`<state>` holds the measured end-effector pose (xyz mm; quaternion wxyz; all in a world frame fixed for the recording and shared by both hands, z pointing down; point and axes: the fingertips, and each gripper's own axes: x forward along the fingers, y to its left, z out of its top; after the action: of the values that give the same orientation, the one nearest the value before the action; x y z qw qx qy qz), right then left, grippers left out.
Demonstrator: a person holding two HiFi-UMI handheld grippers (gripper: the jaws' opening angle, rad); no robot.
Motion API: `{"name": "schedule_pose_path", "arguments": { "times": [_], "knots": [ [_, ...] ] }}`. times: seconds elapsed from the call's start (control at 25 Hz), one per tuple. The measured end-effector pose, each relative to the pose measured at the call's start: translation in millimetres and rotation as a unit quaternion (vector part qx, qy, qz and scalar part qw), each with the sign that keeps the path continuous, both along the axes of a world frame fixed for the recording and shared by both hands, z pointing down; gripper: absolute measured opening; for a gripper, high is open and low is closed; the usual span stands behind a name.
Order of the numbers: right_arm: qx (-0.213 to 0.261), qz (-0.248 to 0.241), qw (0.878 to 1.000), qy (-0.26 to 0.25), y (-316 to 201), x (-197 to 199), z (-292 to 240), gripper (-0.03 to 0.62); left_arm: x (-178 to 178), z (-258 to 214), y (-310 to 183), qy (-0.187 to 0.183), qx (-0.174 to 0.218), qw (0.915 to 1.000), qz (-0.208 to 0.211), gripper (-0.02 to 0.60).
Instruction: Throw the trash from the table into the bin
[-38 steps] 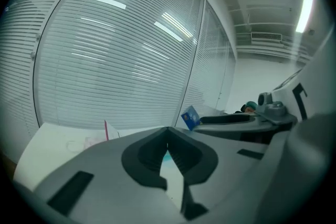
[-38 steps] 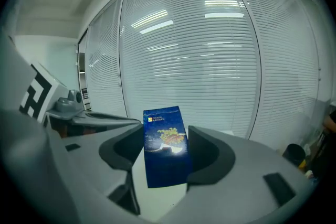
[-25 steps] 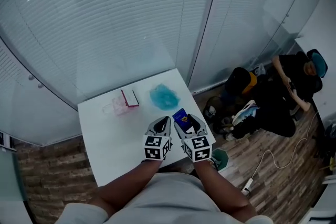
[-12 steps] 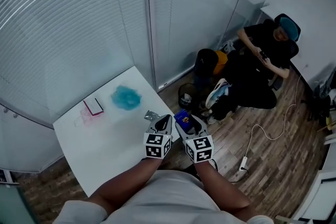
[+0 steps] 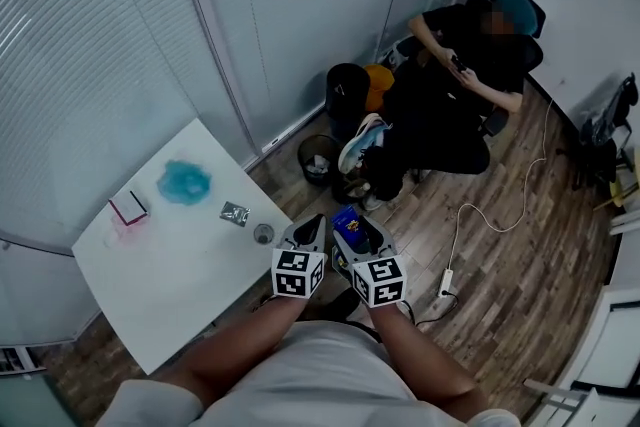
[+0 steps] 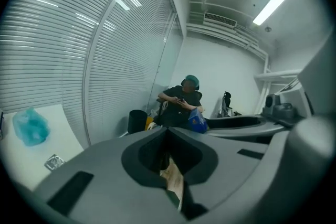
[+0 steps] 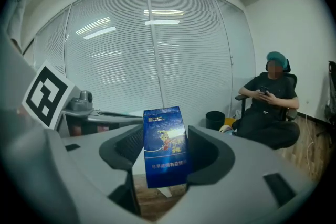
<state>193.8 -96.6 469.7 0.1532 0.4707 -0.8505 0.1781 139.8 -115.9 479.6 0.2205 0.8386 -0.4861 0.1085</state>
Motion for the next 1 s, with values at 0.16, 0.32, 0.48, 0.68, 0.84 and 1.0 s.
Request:
{"name": "schedule_pose_path", "arguments": {
  "times": [0.16, 0.32, 0.48, 0.68, 0.84, 1.0],
  "knots": [
    [-0.023, 0.017, 1.000, -0.007, 1.0, 38.3, 23.3, 0.270, 33.4, 19.1, 1.4, -0.005, -0.017, 0.9998, 0.012, 0.005],
    [-0.041, 0.028, 0.999, -0.009, 1.1, 67.8, 46.8, 0.270, 57.7, 41.6, -0.3, -0.011, -0.035, 0.9992, 0.018, 0.005],
    [-0.065, 0.036, 0.997, -0.009, 4.1, 91.5, 71.2, 0.270, 73.9, 61.8, -0.9, -0.015, -0.056, 0.9982, 0.018, 0.005],
    [-0.095, 0.033, 0.995, 0.008, 10.5, 108.4, 111.9, 0.270, 86.6, 90.8, -2.1, -0.025, -0.075, 0.9966, 0.023, 0.005],
    [-0.125, 0.031, 0.992, 0.016, 20.8, 117.4, 145.3, 0.270, 92.2, 112.9, -4.1, -0.031, -0.091, 0.9951, 0.021, 0.005],
    [-0.149, 0.017, 0.988, 0.020, 30.3, 119.8, 172.4, 0.270, 99.4, 133.1, 0.2, -0.033, -0.105, 0.9937, 0.018, 0.005]
  ]
}}
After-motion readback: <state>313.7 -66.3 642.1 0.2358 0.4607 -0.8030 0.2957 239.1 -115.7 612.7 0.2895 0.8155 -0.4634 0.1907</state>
